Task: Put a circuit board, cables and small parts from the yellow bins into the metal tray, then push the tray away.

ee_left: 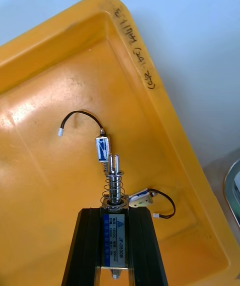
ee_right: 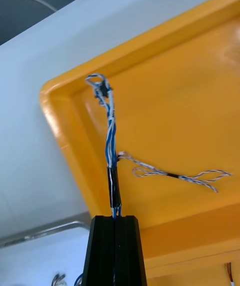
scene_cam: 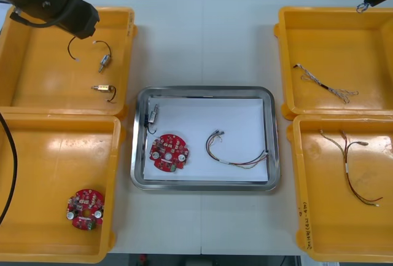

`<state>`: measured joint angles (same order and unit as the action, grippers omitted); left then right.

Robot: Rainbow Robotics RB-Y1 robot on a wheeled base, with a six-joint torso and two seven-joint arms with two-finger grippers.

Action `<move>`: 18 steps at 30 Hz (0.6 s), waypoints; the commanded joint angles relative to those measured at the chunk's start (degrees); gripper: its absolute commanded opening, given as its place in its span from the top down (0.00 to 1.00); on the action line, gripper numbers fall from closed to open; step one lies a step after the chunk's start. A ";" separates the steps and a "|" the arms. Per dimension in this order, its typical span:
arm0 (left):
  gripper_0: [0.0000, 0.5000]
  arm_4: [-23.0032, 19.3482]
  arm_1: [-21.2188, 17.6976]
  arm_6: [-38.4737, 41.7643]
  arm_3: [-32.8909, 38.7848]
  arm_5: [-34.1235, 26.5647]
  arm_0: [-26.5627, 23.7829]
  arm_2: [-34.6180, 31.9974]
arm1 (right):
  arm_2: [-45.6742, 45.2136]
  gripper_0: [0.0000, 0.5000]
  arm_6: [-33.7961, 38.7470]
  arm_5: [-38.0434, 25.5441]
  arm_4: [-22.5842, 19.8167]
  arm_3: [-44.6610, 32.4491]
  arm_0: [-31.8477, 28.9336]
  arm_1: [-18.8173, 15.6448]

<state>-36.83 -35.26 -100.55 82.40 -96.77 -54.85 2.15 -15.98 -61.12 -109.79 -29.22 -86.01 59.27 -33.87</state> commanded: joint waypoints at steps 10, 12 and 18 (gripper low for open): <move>1.00 0.00 -0.43 8.44 9.88 -3.52 4.23 0.75 | 14.92 1.00 -3.13 -0.21 -17.80 -20.60 -8.12 -6.82; 1.00 0.00 -0.25 9.05 10.50 -3.78 4.58 0.75 | 17.38 1.00 -3.13 -0.21 -19.65 -22.97 -8.12 -7.52; 1.00 0.09 -0.07 10.90 11.82 -4.92 4.93 0.75 | 23.71 1.00 -3.13 -0.21 -25.98 -28.51 -8.12 -9.72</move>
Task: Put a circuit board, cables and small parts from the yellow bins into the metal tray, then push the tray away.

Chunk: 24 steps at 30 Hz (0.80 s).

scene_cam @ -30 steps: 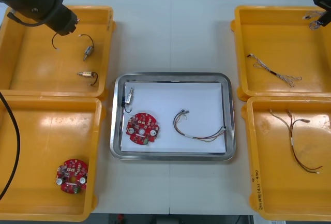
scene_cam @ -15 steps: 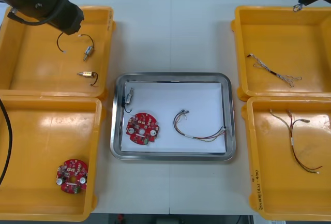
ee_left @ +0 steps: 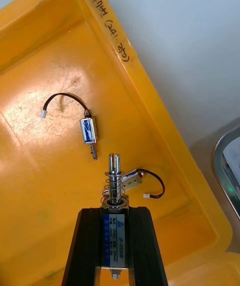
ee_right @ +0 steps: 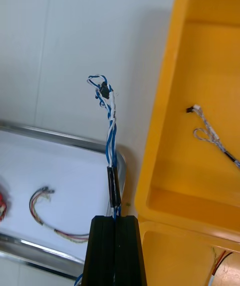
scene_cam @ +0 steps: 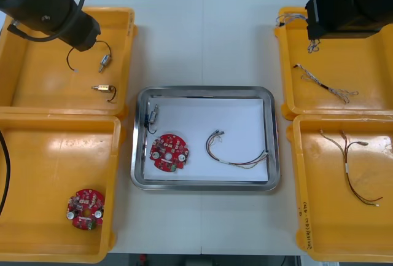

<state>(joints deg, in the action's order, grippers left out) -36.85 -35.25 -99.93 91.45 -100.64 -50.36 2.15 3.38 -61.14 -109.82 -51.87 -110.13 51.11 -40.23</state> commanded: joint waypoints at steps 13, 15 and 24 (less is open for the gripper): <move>1.00 0.02 -0.09 12.30 3.82 -2.90 0.44 -0.30 | 14.46 1.00 -10.49 -0.18 -3.68 -9.23 0.31 -1.17; 1.00 0.02 -0.09 12.65 4.08 -3.07 0.44 -0.39 | 15.42 1.00 -14.19 -0.18 -2.27 -9.23 0.22 -0.29; 1.00 0.02 -0.17 14.06 4.61 -4.13 0.52 -0.57 | 23.16 1.00 -26.14 -0.18 5.20 -9.05 0.66 3.22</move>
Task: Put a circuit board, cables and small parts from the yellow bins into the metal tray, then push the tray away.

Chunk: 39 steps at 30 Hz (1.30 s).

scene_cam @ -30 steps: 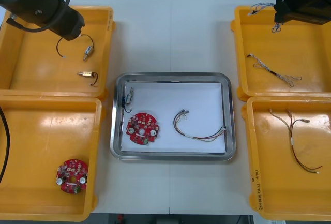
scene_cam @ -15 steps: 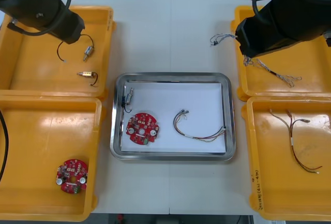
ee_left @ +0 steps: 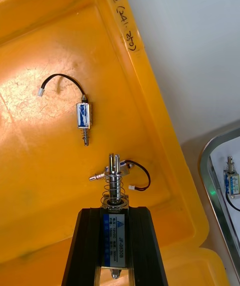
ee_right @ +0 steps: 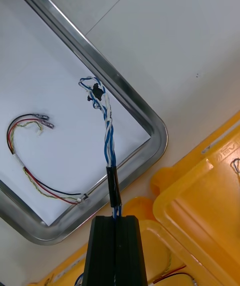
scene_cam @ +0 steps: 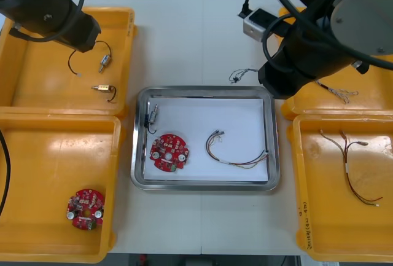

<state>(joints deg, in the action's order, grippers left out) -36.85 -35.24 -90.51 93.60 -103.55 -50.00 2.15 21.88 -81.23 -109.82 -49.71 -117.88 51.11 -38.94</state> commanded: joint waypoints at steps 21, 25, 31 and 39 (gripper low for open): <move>1.00 0.11 -0.18 5.87 3.08 -2.27 0.17 -1.00 | 17.24 1.00 -32.24 16.92 5.59 11.79 0.66 5.46; 1.00 0.11 -0.18 5.87 3.17 -2.89 0.08 -1.44 | 17.76 1.00 -36.63 18.50 5.77 15.13 0.66 5.81; 1.00 0.02 -0.18 6.22 3.78 -4.12 0.08 -1.62 | 19.26 1.00 -39.80 20.87 8.49 18.91 0.66 5.72; 1.00 -0.07 -0.09 7.01 4.84 -5.61 0.17 -1.62 | 20.93 1.00 -40.15 22.90 11.74 21.81 0.66 5.72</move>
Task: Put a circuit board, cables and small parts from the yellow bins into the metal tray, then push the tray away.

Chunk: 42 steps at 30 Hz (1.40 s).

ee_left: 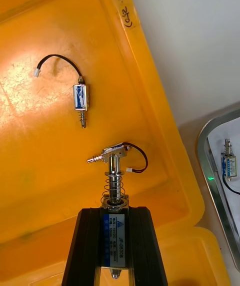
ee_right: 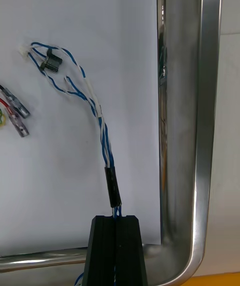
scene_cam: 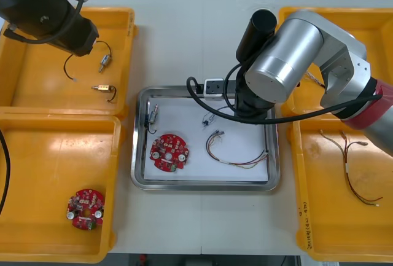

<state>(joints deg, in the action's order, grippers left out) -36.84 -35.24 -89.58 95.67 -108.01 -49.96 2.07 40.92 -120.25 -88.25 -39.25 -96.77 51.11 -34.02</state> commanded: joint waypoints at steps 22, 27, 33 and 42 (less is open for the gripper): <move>1.00 -0.33 -0.09 8.54 7.08 -1.99 2.50 -2.07 | 5.39 0.00 0.19 3.26 0.40 3.17 0.66 0.71; 1.00 -0.33 -0.09 9.16 7.61 -1.99 2.76 -2.25 | 4.25 0.00 0.28 2.56 0.40 2.82 0.66 0.80; 1.00 -0.51 -0.18 9.77 7.87 -1.99 2.85 -2.25 | -0.23 0.00 0.98 -4.12 0.49 0.27 0.66 2.65; 1.00 -0.86 -0.09 10.21 8.05 -1.99 2.85 -2.25 | -7.35 0.00 3.36 -17.75 0.58 -7.55 0.66 3.26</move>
<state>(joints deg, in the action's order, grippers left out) -37.03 -35.24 -83.81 101.38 -109.57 -47.61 1.93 37.34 -119.23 -102.77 -38.45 -100.65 51.11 -31.69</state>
